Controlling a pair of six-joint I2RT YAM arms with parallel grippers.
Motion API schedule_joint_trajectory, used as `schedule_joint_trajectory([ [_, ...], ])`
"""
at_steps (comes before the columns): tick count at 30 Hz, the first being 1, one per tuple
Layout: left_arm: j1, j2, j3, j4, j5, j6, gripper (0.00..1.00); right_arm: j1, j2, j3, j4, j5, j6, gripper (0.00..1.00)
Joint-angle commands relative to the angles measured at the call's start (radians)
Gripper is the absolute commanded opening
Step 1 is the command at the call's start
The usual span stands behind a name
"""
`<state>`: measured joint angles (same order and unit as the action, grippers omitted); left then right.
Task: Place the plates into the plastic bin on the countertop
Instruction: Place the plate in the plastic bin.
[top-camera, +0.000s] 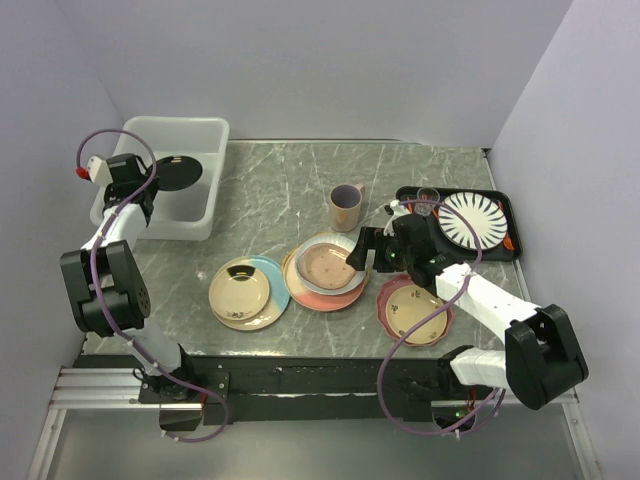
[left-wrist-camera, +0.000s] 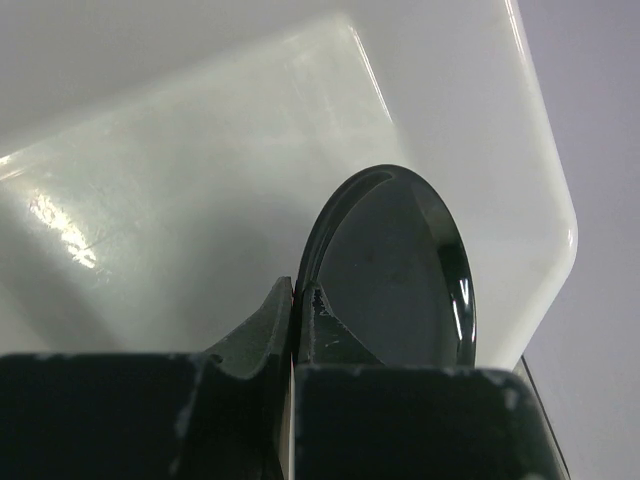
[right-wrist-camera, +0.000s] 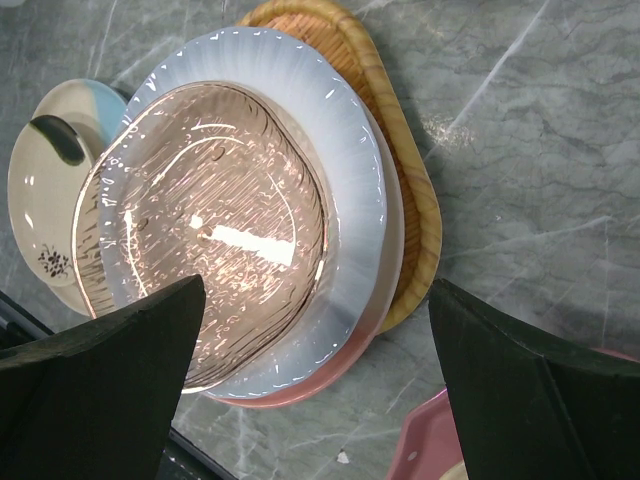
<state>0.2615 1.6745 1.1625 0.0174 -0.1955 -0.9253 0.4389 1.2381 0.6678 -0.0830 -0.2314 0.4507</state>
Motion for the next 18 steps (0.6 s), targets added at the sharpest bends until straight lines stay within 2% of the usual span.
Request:
schedule_joint_trajectory([
  [1,0.004,0.014,0.055,0.058,-0.021,0.023,0.01,0.004,0.006,0.036,0.022,-0.003,-0.010,1.00],
  [18,0.004,0.205,0.226,-0.065,0.018,0.120,0.01,0.004,0.015,0.049,0.015,0.000,-0.026,1.00],
])
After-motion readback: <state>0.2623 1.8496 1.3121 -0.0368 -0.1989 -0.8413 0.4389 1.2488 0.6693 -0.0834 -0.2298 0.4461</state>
